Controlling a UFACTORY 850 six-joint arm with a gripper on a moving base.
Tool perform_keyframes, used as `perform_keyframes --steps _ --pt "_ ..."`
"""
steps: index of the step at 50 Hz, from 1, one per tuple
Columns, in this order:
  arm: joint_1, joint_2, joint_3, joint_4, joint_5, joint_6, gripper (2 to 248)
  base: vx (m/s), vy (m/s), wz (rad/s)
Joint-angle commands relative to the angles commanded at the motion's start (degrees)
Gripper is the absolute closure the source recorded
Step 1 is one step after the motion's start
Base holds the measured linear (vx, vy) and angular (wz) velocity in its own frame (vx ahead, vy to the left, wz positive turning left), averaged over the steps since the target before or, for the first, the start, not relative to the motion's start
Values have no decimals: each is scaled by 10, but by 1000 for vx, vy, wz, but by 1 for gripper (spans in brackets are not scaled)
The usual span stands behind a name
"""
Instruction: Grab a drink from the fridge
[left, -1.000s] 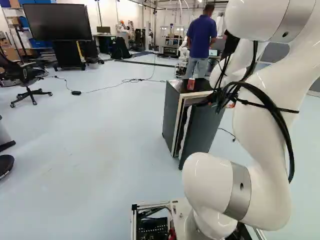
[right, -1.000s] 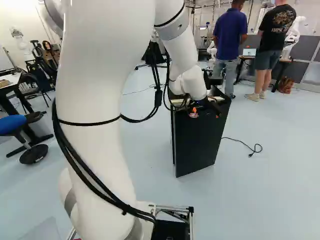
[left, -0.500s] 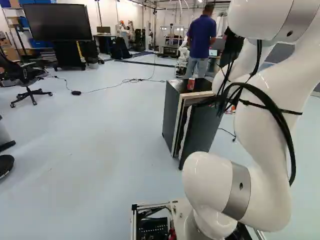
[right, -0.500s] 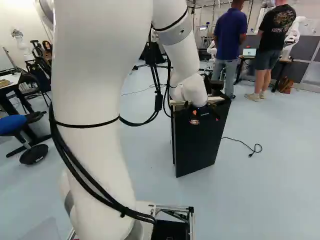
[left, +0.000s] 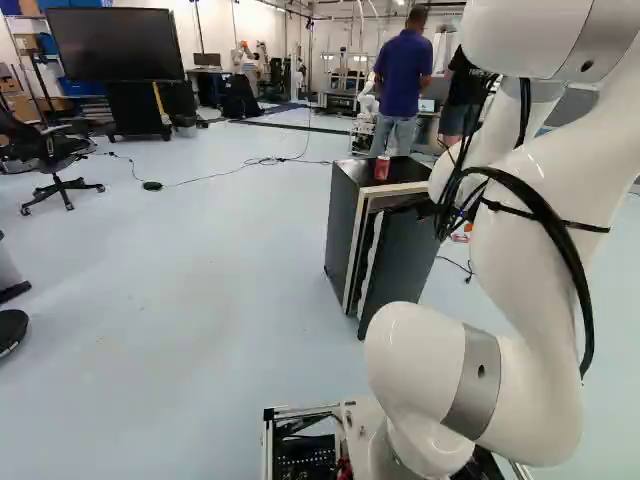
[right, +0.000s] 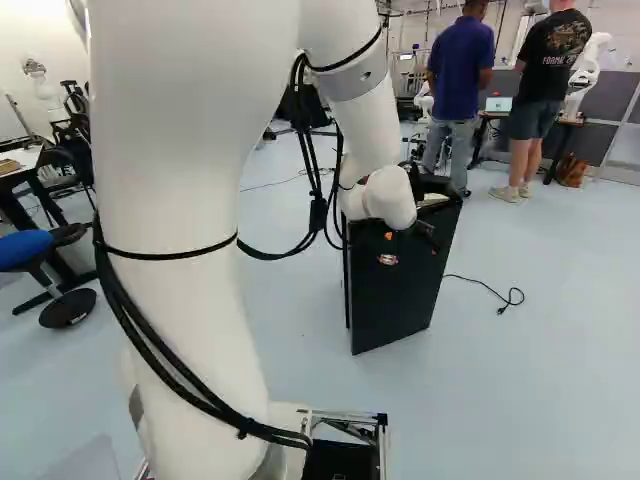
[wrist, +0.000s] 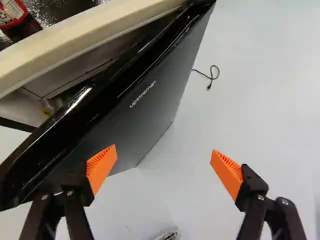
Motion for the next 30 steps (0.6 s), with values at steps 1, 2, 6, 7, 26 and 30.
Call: perform_keyframes --steps 1,2,6,7,26,30 --pt "0 1 3 -1 5 0 3 0 0 0" --pt "-1 2 5 -2 10 0 3 0 0 0" --pt "0 5 16 -5 31 0 3 0 0 0" --pt "0 6 19 -6 36 0 3 0 0 0" --pt "15 16 63 -19 120 0 3 0 0 0" --pt "20 17 71 -20 131 0 3 0 0 0"
